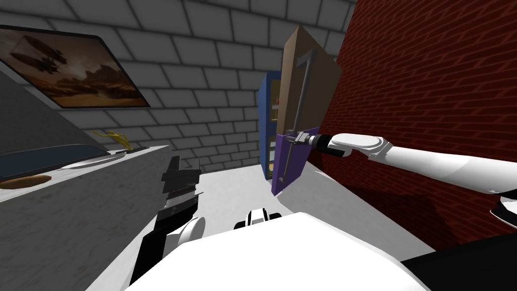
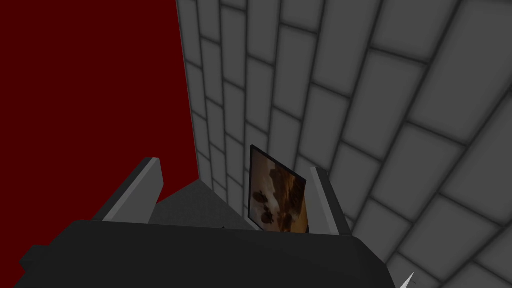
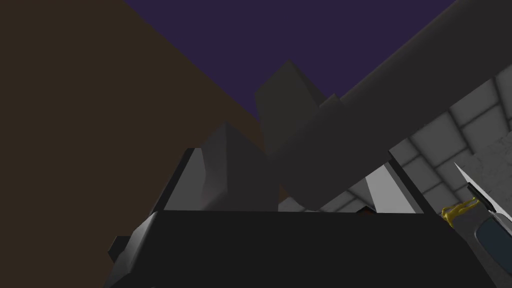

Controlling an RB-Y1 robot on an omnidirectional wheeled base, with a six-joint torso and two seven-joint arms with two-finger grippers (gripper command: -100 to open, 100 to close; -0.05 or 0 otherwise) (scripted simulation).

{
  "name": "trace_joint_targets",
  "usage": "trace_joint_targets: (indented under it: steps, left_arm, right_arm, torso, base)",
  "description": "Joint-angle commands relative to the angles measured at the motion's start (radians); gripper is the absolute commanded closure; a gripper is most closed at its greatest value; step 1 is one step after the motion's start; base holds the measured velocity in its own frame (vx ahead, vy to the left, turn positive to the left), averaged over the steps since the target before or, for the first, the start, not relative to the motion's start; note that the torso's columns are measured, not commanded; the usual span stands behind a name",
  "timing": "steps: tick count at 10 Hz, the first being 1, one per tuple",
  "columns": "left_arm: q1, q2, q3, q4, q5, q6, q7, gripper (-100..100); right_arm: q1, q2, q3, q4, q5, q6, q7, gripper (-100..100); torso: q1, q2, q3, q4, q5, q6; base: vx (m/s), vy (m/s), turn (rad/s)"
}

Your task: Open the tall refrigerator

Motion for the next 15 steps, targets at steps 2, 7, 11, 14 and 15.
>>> trace_joint_targets:
  steps: [2,7,11,14,15]
  left_arm:
    - [0.000,0.000,0.000,0.000,0.000,0.000,0.000,0]
    - [0.000,0.000,0.000,0.000,0.000,0.000,0.000,0]
    - [0.000,0.000,0.000,0.000,0.000,0.000,0.000,0]
    - [0.000,0.000,0.000,0.000,0.000,0.000,0.000,0]
    - [0.000,0.000,0.000,0.000,0.000,0.000,0.000,0]
  right_arm:
    - [-0.020,0.000,0.002,-0.041,0.004,-0.007,-0.001,100]
    - [-0.027,0.018,-0.002,-0.156,0.011,-0.040,0.006,100]
    - [-0.031,0.027,-0.006,-0.211,0.015,-0.054,0.010,100]
    - [-0.035,0.035,-0.009,-0.266,0.018,-0.069,0.013,100]
    - [-0.037,0.040,-0.011,-0.293,0.020,-0.076,0.015,100]
  torso:
    - [-0.002,0.011,0.008,0.002,-0.001,-0.003]
    - [-0.003,0.006,0.004,0.000,-0.002,-0.003]
    - [-0.004,0.001,-0.001,0.001,-0.001,-0.004]
    - [-0.003,0.004,0.002,0.001,-0.001,-0.004]
    - [-0.001,0.003,0.002,0.001,-0.001,-0.003]
  base:
    - [-0.145,-0.165,0.032]
    - [-0.099,-0.249,0.044]
    - [-0.094,-0.241,0.025]
    - [-0.127,-0.255,0.030]
    - [-0.122,-0.229,0.011]
